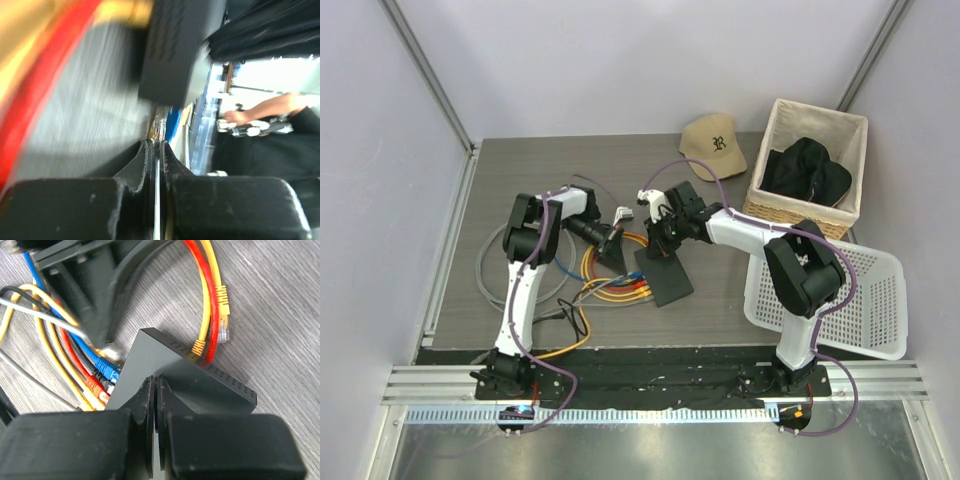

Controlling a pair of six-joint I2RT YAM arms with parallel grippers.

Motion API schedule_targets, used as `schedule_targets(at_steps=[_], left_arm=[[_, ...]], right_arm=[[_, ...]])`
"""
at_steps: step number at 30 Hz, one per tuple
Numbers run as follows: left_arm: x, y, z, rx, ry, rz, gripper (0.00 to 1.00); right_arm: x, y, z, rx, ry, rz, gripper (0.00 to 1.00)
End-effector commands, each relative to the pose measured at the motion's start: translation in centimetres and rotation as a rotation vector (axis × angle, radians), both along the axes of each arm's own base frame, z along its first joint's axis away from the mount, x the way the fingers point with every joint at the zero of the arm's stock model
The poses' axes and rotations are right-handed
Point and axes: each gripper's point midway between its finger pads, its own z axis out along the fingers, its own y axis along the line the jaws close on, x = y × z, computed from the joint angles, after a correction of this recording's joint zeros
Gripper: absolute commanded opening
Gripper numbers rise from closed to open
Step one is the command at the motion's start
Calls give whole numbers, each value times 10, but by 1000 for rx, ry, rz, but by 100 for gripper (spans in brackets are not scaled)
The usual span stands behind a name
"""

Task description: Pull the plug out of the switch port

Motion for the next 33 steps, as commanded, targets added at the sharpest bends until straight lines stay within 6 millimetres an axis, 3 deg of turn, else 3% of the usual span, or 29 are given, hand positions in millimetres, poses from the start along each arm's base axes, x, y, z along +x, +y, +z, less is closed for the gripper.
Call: schedule_targets(at_steps=[1, 7, 9, 12, 15, 19, 22, 24, 27, 30, 31, 32, 33], left_arm=[[-17, 33, -18, 326, 31, 7, 0], [-13, 28, -4, 280, 16, 39, 0], [-3, 30, 1, 285, -19, 55, 0], [32, 38, 16, 301, -163, 125, 0], [62, 43, 42, 292, -305, 187, 0], [93, 43, 102, 216, -440, 242, 0], [94, 48, 146, 149, -493, 244, 0], [91, 61, 162, 150, -510, 245, 0], [91, 94, 160, 269, -579, 225, 0], [113, 137, 156, 413, -661, 315, 0], [132, 149, 156, 451, -712, 375, 0], [140, 155, 156, 462, -717, 416, 0], [149, 173, 155, 480, -686, 497, 0]], right_arm=[[-33, -83, -86, -394, 133, -57, 1], [-31, -79, -87, -383, 134, -59, 1], [-30, -77, -86, -376, 133, -58, 1], [-27, -75, -83, -371, 123, -56, 1], [-25, -73, -80, -363, 110, -53, 1], [-22, -72, -75, -350, 92, -61, 1], [-19, -71, -71, -343, 74, -72, 1], [-18, -71, -67, -337, 65, -76, 2], [-16, -70, -63, -330, 55, -77, 2], [-17, -69, -60, -323, 51, -78, 2], [-17, -70, -58, -318, 48, -81, 2], [-18, -69, -57, -315, 47, -80, 2], [-18, -69, -56, -313, 45, -82, 2]])
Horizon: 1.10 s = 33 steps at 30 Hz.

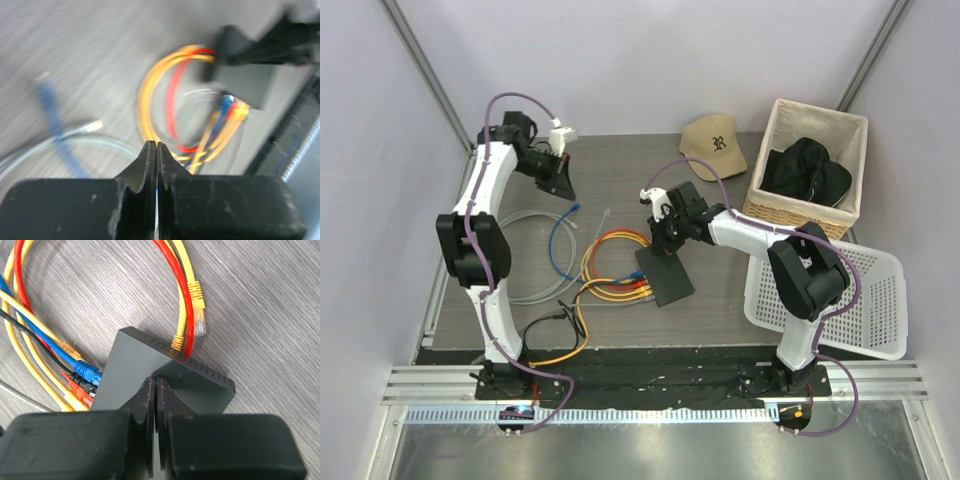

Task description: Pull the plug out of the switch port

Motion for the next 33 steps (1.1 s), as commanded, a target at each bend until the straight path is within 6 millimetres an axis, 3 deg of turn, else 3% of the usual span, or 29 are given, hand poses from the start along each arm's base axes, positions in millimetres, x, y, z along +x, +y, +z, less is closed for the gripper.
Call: schedule_targets(at_steps=[1, 3, 4, 6, 7, 8, 10, 11, 12, 13, 14, 16, 19, 20, 22, 23, 24, 30, 33], left_arm=[[42, 62, -3, 82, -75, 229, 0], [54, 64, -5, 64, -72, 253, 0], [54, 60, -16, 51, -35, 242, 0], [53, 48, -16, 35, -27, 217, 9], [48, 44, -16, 31, -14, 203, 21], [42, 41, -7, 25, -27, 196, 30], [21, 37, -9, 11, 2, 193, 45], [10, 39, 9, 19, -46, 199, 48], [-8, 47, -11, 59, 6, 220, 50], [-14, 54, -15, 92, -9, 239, 54], [-24, 62, -6, 123, -37, 275, 55], [-46, 95, -28, 250, 26, 379, 59], [-66, 137, -22, 327, 9, 554, 66], [-76, 152, -28, 369, 11, 599, 68], [-72, 177, -16, 467, -112, 694, 79], [-80, 201, -22, 593, -117, 759, 84], [-81, 211, -22, 640, -129, 786, 86], [-87, 250, -62, 826, 16, 809, 90], [-79, 264, -79, 870, 30, 826, 93]], right_arm=[[-28, -59, -58, -265, 111, -61, 2], [-27, -59, -53, -257, 101, -63, 2], [-28, -59, -50, -256, 102, -62, 2], [-29, -60, -46, -257, 97, -48, 2], [-30, -62, -44, -262, 98, -47, 2], [-31, -63, -44, -269, 97, -43, 2], [-33, -66, -42, -276, 91, -38, 2], [-33, -67, -40, -277, 89, -34, 3], [-35, -68, -39, -275, 88, -30, 3], [-36, -66, -38, -263, 89, -11, 4], [-37, -66, -38, -259, 88, -5, 5], [-34, -63, -35, -250, 72, -9, 6], [-36, -59, -32, -237, 87, 8, 6], [-36, -59, -33, -238, 91, 12, 7], [-35, -60, -35, -244, 87, 17, 7], [-32, -60, -33, -243, 77, 12, 7], [-31, -58, -31, -238, 75, 12, 7], [-28, -46, -20, -176, 71, 8, 8], [-29, -46, -20, -172, 77, 9, 8]])
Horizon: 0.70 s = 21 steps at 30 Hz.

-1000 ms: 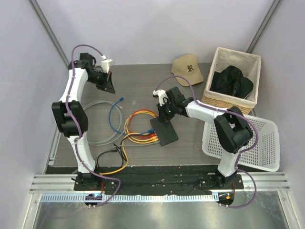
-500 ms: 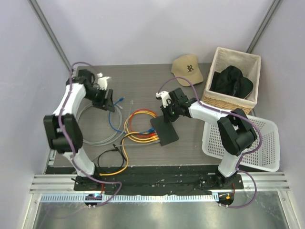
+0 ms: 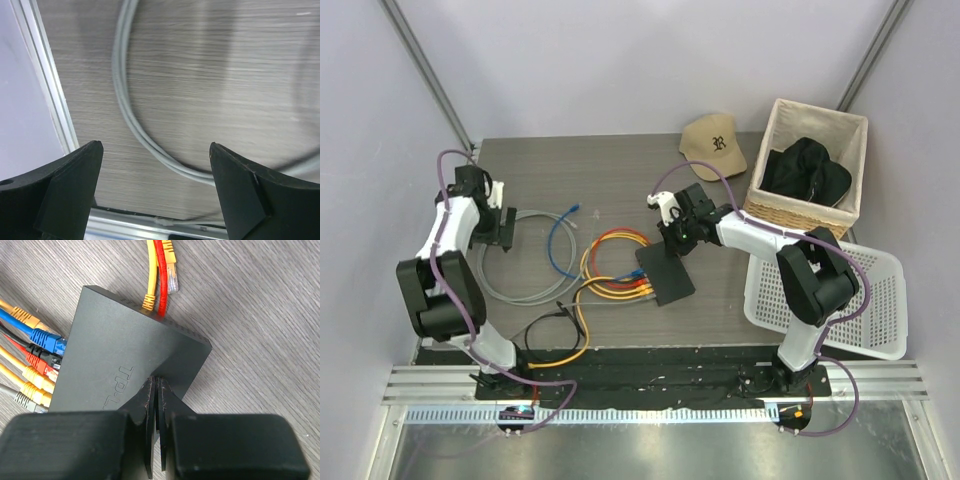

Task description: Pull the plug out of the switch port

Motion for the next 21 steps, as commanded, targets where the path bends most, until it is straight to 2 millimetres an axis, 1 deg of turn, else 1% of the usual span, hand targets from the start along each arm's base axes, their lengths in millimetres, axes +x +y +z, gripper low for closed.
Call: schedule_targets(at_steps=[1, 2, 3, 5, 6, 7, 8, 9, 10, 11, 12, 13, 14, 15, 16, 17, 18, 19, 20, 21], left_arm=[[12, 37, -11, 144, 2, 65, 93], [15, 39, -20, 153, 21, 69, 93], [19, 49, -21, 195, 18, 89, 92], [27, 57, -30, 217, 37, 109, 92], [29, 61, -35, 230, 50, 120, 90], [37, 64, -32, 231, 41, 126, 88], [38, 64, -43, 225, 74, 122, 86], [38, 64, -47, 220, 94, 121, 80], [46, 64, -45, 208, 85, 116, 76], [44, 61, -58, 186, 135, 103, 71], [46, 58, -62, 164, 144, 93, 60], [53, 58, -62, 158, 139, 91, 53], [53, 57, -65, 149, 157, 86, 47], [54, 57, -77, 142, 188, 77, 38], [61, 61, -76, 152, 183, 83, 36], [60, 63, -79, 159, 206, 85, 33], [67, 66, -87, 165, 226, 84, 33], [69, 70, -89, 183, 242, 86, 31], [68, 72, -92, 187, 278, 64, 23], [76, 76, -95, 197, 281, 56, 19]], right_arm=[[-20, -13, -17, -59, 96, -2, 8], [-20, -14, -17, -63, 95, -1, 8], [-21, -15, -17, -66, 92, 0, 8], [-22, -16, -17, -66, 95, 0, 8], [-24, -16, -17, -65, 95, 2, 8], [-24, -17, -17, -65, 95, 2, 8], [-25, -18, -18, -68, 96, 1, 9], [-26, -18, -18, -69, 96, 3, 8], [-26, -19, -19, -74, 94, 4, 9], [-26, -20, -19, -77, 93, 5, 9], [-26, -20, -18, -79, 90, 5, 9], [-25, -22, -19, -87, 85, 6, 9], [-25, -22, -18, -88, 81, 8, 9], [-24, -22, -17, -91, 78, 6, 9], [-22, -22, -16, -92, 70, 8, 9], [-22, -23, -16, -97, 68, 10, 9], [-22, -23, -16, -98, 67, 11, 9], [-21, -23, -15, -100, 63, 12, 9], [-20, -23, -14, -103, 59, 16, 9], [-19, -24, -13, -105, 56, 16, 9]])
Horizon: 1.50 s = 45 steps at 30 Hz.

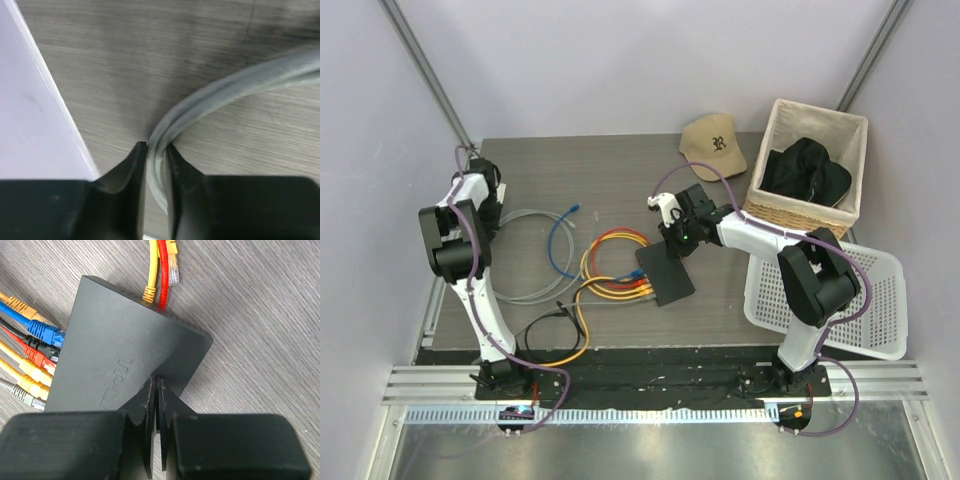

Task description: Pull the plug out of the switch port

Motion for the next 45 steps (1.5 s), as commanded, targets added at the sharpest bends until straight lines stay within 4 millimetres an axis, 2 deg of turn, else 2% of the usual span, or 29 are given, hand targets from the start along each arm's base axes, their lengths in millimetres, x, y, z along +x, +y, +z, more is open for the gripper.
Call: schedule_targets(at_steps=[1, 2, 3, 4, 5, 6, 8, 10, 11, 14, 19, 20, 21, 22, 23, 24, 26, 29, 30, 31, 33, 34, 35, 36, 37, 38, 40, 43, 45], left_arm=[[16, 19, -9, 49, 55, -33, 16], [20, 21, -9, 53, 53, -43, 7], [33, 24, -1, 66, 30, -67, 3], [38, 27, -6, 70, 35, -77, 0], [44, 30, -3, 93, 28, -82, 0], [61, 35, 7, 116, -9, -99, 0], [79, 38, 8, 151, -36, -111, 0], [99, 45, 22, 223, -90, -135, 0], [118, 47, 31, 262, -161, -144, 0], [149, 43, 45, 358, -251, -221, 0], [204, 18, 71, 510, -394, -369, 0], [209, 15, 63, 519, -382, -390, 0], [221, 10, 77, 534, -420, -390, 3], [223, 9, 78, 544, -420, -380, 15], [225, 6, 81, 540, -429, -373, 39], [226, 0, 85, 526, -443, -373, 45], [220, -11, 87, 479, -447, -379, 55], [202, -31, 116, 385, -536, -311, 67], [194, -42, 115, 328, -560, -264, 70], [180, -51, 144, 280, -600, -238, 71], [166, -82, 153, 112, -656, -182, 71], [148, -97, 185, 31, -699, -185, 71], [135, -113, 182, -62, -690, -197, 71], [125, -148, 192, -189, -725, -238, 71], [120, -166, 204, -275, -777, -235, 72], [96, -194, 218, -381, -805, -300, 72], [75, -245, 235, -584, -846, -462, 72], [13, -317, 222, -863, -723, -716, 72], [-16, -348, 193, -938, -600, -759, 72]], right_arm=[[-16, -19, -12, -93, 49, 6, 9], [-16, -20, -13, -98, 49, 7, 9], [-15, -21, -13, -101, 47, 5, 9], [-15, -21, -13, -101, 49, 4, 9], [-16, -22, -14, -102, 52, 5, 9], [-15, -22, -15, -104, 53, 2, 9], [-15, -22, -18, -109, 61, 1, 9], [-15, -22, -20, -112, 64, 4, 9], [-15, -22, -22, -116, 68, 5, 9], [-12, -22, -22, -121, 66, 6, 9], [-7, -21, -23, -129, 62, 8, 9], [-8, -20, -23, -130, 64, 10, 9], [-7, -20, -23, -128, 62, 12, 9], [-6, -20, -22, -129, 60, 11, 9], [-6, -21, -22, -133, 58, 12, 9], [-6, -21, -22, -135, 56, 14, 9], [-5, -23, -19, -139, 46, 12, 9], [-2, -25, -14, -127, 37, -2, 9], [-1, -24, -12, -118, 40, -12, 8], [1, -26, -8, -106, 42, -22, 8], [4, -25, 5, -68, 46, -26, 8], [7, -28, 14, -52, 51, -35, 9], [9, -29, 24, -31, 44, -30, 16], [8, -29, 30, -22, 40, -15, 23], [10, -32, 38, -25, 38, -21, 28], [11, -35, 41, -31, 40, -28, 33], [12, -33, 50, -20, 59, -25, 37], [8, -23, 51, 33, 99, -14, 46], [7, -18, 53, 65, 111, -24, 50]])
